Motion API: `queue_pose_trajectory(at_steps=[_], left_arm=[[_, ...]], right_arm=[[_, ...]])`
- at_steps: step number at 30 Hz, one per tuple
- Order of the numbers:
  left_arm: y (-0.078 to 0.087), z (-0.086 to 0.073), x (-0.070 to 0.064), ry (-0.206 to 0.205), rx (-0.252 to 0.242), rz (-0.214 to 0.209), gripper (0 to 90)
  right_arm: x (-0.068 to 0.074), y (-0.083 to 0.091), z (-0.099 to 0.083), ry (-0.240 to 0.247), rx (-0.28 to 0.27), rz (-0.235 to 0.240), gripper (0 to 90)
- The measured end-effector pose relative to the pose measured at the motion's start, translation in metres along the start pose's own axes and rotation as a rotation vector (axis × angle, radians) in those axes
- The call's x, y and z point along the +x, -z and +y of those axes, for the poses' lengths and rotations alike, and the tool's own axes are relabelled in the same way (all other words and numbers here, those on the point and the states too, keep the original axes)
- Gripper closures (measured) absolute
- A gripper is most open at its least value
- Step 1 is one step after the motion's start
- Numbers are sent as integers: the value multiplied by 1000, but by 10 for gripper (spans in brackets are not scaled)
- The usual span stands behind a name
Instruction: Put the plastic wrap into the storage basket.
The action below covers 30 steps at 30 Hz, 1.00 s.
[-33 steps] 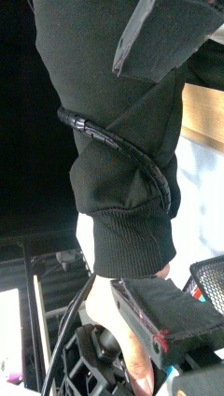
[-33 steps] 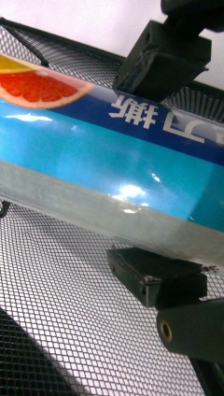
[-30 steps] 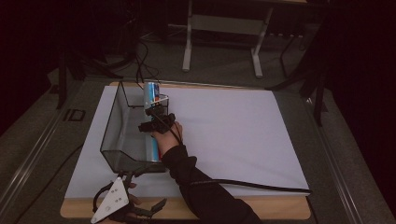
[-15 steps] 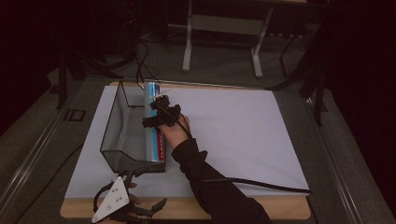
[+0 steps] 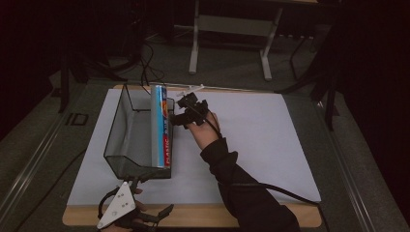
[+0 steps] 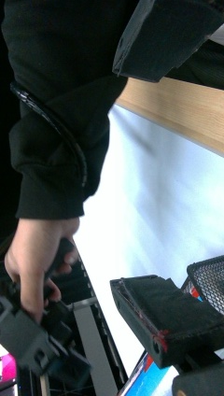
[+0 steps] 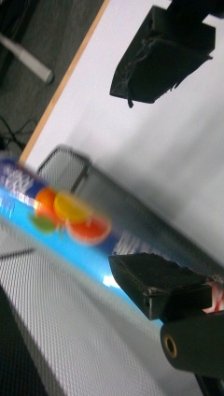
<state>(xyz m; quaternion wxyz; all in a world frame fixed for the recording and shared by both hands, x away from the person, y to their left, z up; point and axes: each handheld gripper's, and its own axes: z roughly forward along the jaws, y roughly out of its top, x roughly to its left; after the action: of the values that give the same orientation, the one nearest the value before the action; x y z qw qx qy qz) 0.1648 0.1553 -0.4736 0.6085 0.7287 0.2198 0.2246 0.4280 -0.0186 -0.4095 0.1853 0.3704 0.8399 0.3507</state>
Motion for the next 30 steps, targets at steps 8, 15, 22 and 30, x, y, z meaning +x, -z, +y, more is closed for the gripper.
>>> queue_pose_trajectory(at_steps=[8,15,22,30], left_arm=[[-1,0,0,-2,4,-1,13],[-2,0,1,-4,7,-2,13],[-2,0,1,-4,7,-1,13],[-3,0,0,-6,11,-3,13]], right_arm=[[-36,19,-14,3,-11,-66,159],[-61,35,-31,-6,-8,-111,159],[-76,50,-47,-14,-20,-125,158],[-90,60,-71,-33,-27,-136,159]])
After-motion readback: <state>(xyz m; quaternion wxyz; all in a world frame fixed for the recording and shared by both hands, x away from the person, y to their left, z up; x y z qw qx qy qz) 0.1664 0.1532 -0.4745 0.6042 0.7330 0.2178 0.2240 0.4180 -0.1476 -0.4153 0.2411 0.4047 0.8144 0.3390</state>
